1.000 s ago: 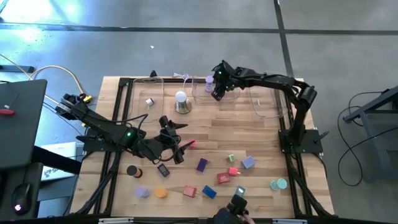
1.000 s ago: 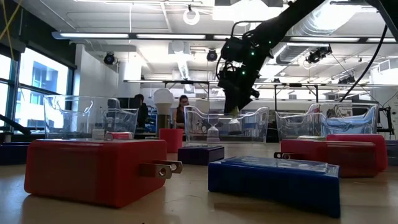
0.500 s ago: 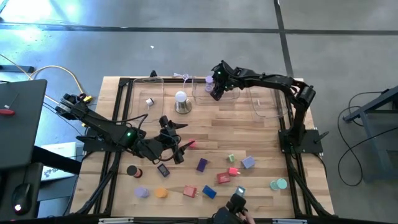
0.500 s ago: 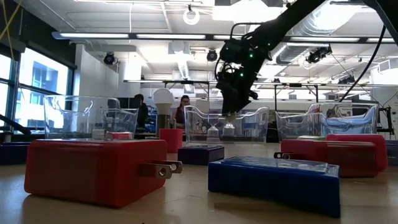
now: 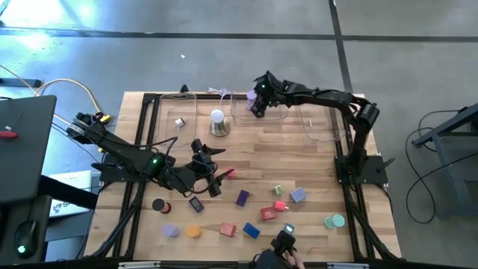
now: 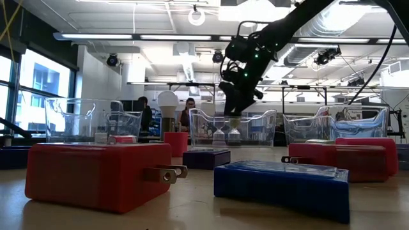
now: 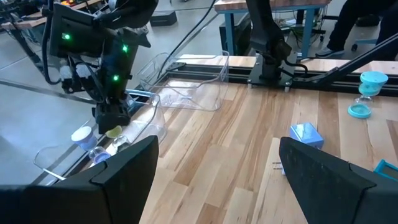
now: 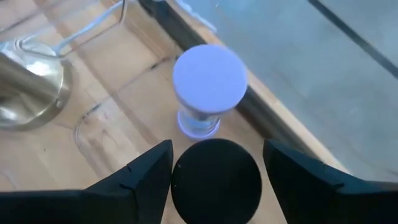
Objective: Pick & Place Office items
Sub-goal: Put the green hourglass into the middle transparent bin, then put the left light pink charger adapter into the left transparent bin
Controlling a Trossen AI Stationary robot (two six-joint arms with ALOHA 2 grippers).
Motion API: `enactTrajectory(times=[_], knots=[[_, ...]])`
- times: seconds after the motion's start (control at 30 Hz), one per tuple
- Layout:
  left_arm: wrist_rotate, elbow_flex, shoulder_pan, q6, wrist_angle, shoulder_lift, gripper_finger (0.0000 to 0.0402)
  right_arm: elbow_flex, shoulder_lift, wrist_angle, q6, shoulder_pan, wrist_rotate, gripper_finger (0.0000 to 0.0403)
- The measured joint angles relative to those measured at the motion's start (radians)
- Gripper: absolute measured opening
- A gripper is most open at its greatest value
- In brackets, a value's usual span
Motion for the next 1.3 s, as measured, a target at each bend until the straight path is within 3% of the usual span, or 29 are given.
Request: enactTrajectory(times=[0.27,0.47,0.57,0.77,0.93,1.1,1.3], knots=[[0.000,0.000,0.000,0.000,-0.005,0.000,0.0326,0.000,-0.083,-0.004,-0.051,0.027,0.002,0.0239],[0.002,0.000,0.000,0.001,-0.076,0.000,0.0326,0.000,-0.229,-0.041,-0.078,0.092,-0.001,0.0239],[0.062,0.000,0.000,-0.011,-0.144,0.000,0.0326,0.000,-0.313,-0.075,-0.080,0.146,0.005,0.0238],[0.211,0.000,0.006,-0.014,-0.212,0.000,0.0326,0.001,-0.449,-0.325,-0.068,0.285,-0.013,0.0238],[0.286,0.000,0.015,-0.013,-0.292,0.000,0.0326,-0.020,-0.494,-0.551,0.070,0.401,0.010,0.0238],[0.348,-0.004,0.042,-0.033,-0.363,0.001,0.0326,-0.159,-0.523,-0.571,0.188,0.508,0.139,0.0238],[0.387,-0.044,0.082,-0.032,-0.359,0.013,0.0326,-0.327,-0.529,-0.550,0.347,0.641,0.455,0.0238]])
